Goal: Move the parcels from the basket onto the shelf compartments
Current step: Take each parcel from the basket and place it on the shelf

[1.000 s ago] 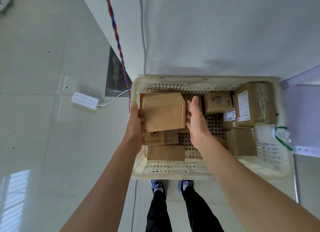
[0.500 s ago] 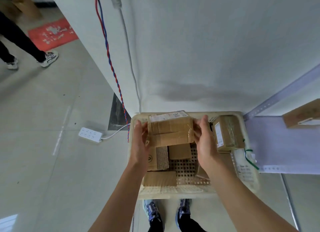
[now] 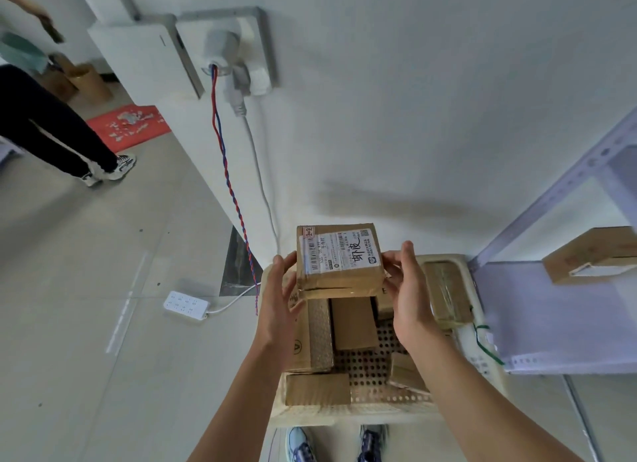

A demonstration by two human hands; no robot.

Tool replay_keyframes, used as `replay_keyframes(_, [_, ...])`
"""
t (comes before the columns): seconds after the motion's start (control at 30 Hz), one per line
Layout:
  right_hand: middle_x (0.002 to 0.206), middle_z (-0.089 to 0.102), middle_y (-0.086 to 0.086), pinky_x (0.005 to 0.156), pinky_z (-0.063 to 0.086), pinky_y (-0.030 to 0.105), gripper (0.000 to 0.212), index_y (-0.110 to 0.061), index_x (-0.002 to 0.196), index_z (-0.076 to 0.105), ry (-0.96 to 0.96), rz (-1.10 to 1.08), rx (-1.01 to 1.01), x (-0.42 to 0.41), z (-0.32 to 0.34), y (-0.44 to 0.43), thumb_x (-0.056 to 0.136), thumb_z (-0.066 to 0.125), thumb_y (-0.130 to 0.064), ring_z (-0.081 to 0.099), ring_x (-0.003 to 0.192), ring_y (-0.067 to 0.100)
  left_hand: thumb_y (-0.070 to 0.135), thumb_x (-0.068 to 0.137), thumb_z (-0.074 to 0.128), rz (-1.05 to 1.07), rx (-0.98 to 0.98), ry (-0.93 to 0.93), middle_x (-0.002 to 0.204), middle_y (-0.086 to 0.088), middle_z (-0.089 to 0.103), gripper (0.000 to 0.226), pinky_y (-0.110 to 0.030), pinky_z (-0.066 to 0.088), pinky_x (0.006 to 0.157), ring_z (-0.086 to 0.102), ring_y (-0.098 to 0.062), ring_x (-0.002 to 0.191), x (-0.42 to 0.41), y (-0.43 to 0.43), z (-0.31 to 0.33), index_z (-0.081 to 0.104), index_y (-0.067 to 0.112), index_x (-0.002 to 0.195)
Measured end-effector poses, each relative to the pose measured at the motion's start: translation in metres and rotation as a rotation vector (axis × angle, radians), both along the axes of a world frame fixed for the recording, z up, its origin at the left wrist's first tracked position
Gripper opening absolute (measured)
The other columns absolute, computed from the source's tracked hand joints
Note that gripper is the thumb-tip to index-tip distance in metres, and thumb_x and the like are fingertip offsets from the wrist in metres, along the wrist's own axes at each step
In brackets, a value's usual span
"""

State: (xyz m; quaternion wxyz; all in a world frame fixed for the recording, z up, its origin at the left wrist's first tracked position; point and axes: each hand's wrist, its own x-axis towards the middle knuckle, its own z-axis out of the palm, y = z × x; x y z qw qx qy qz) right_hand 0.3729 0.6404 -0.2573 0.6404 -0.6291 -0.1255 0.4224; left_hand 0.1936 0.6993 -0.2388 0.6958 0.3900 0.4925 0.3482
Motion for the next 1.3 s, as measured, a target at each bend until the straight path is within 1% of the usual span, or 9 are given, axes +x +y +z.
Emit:
replay_keyframes(0.23, [0.142,0.059,-0.005,0.073,0.053,0.025,0.067,-0.034,0.144,0.056,-0.053,0.075,0.02,0.016,0.015,-0.01,0.095,0.034,-0.073,0.066,0.105,0.018,0.06,0.106,0.041,0.077,0.023,-0.076,0.126,-0.003,0.075,0.055,-0.063,0.041,0.118,0.07,-0.011,0.118,0.017,-0.004,0.019,0.065,0.026,0.142])
replay_keyframes(0.33, [0.131,0.067,-0.001,0.066,0.053,0.022,0.078,-0.034,0.155,0.047,-0.081,0.171,-0.001,0.025,0.02,-0.018,0.093,0.027,-0.075,0.063,0.094,0.02,0.054,0.11,0.036,0.066,0.043,-0.111,0.122,-0.006,0.075,0.054,-0.06,0.041,0.12,0.07,-0.013,0.117,0.024,-0.001,0.025,0.067,0.021,0.141])
replay_keyframes(0.43, [0.111,0.074,0.016,0.076,0.051,0.031,0.081,-0.033,0.154,0.05,-0.091,0.235,-0.027,0.029,0.025,-0.029,0.091,0.022,-0.075,0.063,0.094,0.025,0.051,0.11,0.04,0.101,0.093,-0.115,0.106,0.012,0.078,0.049,-0.051,0.04,0.121,0.071,0.004,0.101,0.038,-0.004,0.03,0.067,0.022,0.139])
replay_keyframes(0.63, [0.116,0.071,0.009,0.081,0.049,0.033,0.084,-0.038,0.152,0.051,-0.084,0.262,-0.079,0.028,0.024,-0.054,0.092,0.021,-0.087,0.058,0.097,0.029,0.095,0.078,0.053,0.003,0.125,-0.016,0.174,0.01,0.029,0.085,-0.059,0.018,0.131,0.028,-0.016,0.16,0.063,-0.023,0.036,0.028,0.067,0.155])
replay_keyframes(0.8, [0.119,0.067,-0.002,0.083,0.047,0.033,0.092,-0.033,0.145,0.057,-0.065,0.208,-0.09,0.019,0.028,-0.08,0.082,0.026,-0.092,0.057,0.099,0.021,0.098,0.077,0.054,-0.145,0.042,-0.121,0.166,-0.002,0.046,0.106,-0.063,0.047,0.114,0.055,-0.029,0.144,0.084,-0.044,0.038,0.026,0.046,0.165])
replay_keyframes(1.0, [0.133,0.059,-0.023,0.125,0.027,0.054,0.074,-0.04,0.15,0.048,-0.024,0.122,-0.098,0.006,0.054,-0.131,0.093,0.021,-0.079,0.048,0.139,0.018,0.096,0.087,0.039,-0.265,0.108,-0.037,0.153,0.0,0.062,0.093,-0.053,0.058,0.105,0.066,-0.023,0.133,0.072,-0.091,0.059,0.037,0.043,0.163])
replay_keyframes(1.1, [0.113,0.076,-0.025,0.123,0.032,0.054,0.062,-0.048,0.119,0.069,-0.001,0.1,-0.064,-0.007,0.063,-0.161,0.089,0.03,-0.085,0.061,0.126,0.013,0.076,0.104,0.016,-0.339,0.134,-0.055,0.13,0.007,0.077,0.07,-0.036,0.065,0.086,0.074,-0.014,0.119,0.062,-0.126,0.078,0.071,0.046,0.133])
replay_keyframes(1.2, [0.12,0.078,-0.008,0.114,0.044,0.046,0.068,-0.041,0.121,0.071,-0.053,0.053,-0.07,-0.019,0.072,-0.194,0.089,0.026,-0.081,0.068,0.117,0.011,0.063,0.109,0.007,-0.49,0.156,-0.116,0.112,0.019,0.081,0.074,-0.024,0.063,0.076,0.076,-0.001,0.105,0.048,-0.164,0.102,0.079,0.061,0.1])
replay_keyframes(1.3, [0.13,0.073,-0.012,0.115,0.043,0.044,0.055,-0.058,0.123,0.065,-0.071,0.064,-0.087,-0.032,0.079,-0.227,0.096,0.021,-0.078,0.064,0.125,0.01,0.06,0.111,0.006,-0.535,0.206,-0.128,0.119,0.017,0.079,0.073,-0.025,0.062,0.082,0.075,-0.004,0.113,0.036,-0.191,0.107,0.078,0.061,0.106])
